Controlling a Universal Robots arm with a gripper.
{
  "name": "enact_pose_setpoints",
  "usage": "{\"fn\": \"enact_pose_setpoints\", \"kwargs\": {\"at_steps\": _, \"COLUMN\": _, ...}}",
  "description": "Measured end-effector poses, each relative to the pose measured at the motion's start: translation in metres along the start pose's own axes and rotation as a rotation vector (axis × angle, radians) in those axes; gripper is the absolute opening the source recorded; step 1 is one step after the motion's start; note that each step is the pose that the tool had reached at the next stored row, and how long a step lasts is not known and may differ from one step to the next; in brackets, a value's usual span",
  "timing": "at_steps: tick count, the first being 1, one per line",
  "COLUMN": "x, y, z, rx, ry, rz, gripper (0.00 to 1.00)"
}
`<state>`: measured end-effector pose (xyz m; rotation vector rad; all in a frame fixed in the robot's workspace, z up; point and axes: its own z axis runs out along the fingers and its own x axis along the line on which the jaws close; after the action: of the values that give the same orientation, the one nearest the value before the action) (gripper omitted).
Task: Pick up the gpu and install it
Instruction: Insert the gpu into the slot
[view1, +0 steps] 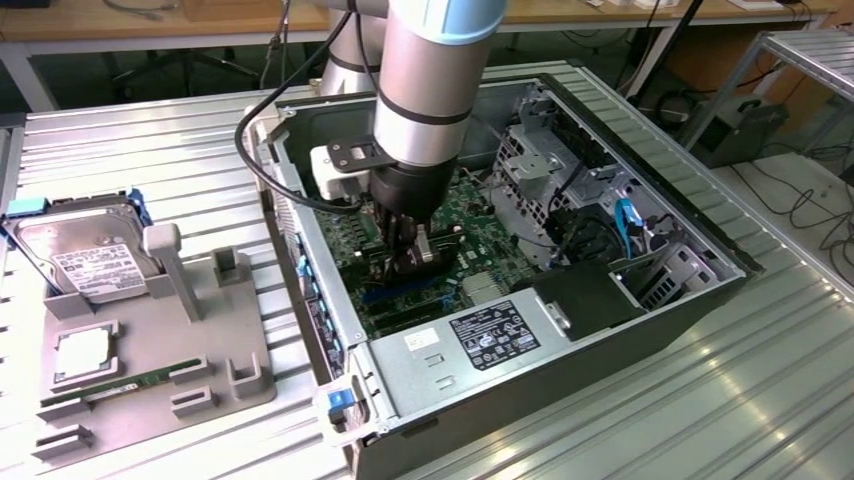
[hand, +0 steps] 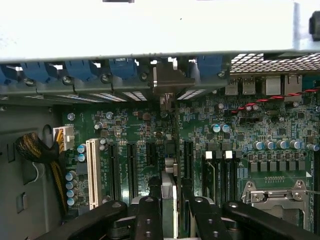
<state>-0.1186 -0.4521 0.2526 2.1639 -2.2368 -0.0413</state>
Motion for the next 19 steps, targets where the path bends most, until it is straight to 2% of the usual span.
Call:
{"fn": "enact_pose_setpoints", "kwargs": {"at_steps": 3, "x": -0.0001, "y": 0.0001, "z": -0.0015, "rx": 0.0005, "ry": 0.0017, "rz": 0.0, "gripper": 0.26}}
{"fn": "enact_pose_setpoints", "kwargs": {"at_steps": 7, "x": -0.0002, "y": 0.0002, "z": -0.0071, "rx": 0.0005, "ry": 0.0116, "rz": 0.0, "gripper": 0.26}}
{"fn": "enact_pose_setpoints", "kwargs": {"at_steps": 9, "x": -0.0003, "y": 0.0003, "z": -0.0092, "rx": 0.0007, "ry": 0.0141, "rz": 0.001, "gripper": 0.26}}
{"fn": "enact_pose_setpoints", "kwargs": {"at_steps": 13, "x": -0.0003, "y": 0.0, "z": -0.0094, "rx": 0.0003, "ry": 0.0152, "rz": 0.001, "gripper": 0.26}}
{"fn": "enact_pose_setpoints", "kwargs": {"at_steps": 17, "x": -0.0003, "y": -0.0018, "z": -0.0091, "rx": -0.0015, "ry": 0.0203, "rz": 0.001, "gripper": 0.26}}
{"fn": "enact_pose_setpoints", "kwargs": {"at_steps": 19, "x": -0.0003, "y": -0.0022, "z": -0.0091, "rx": -0.0016, "ry": 0.0205, "rz": 0.0, "gripper": 0.26}}
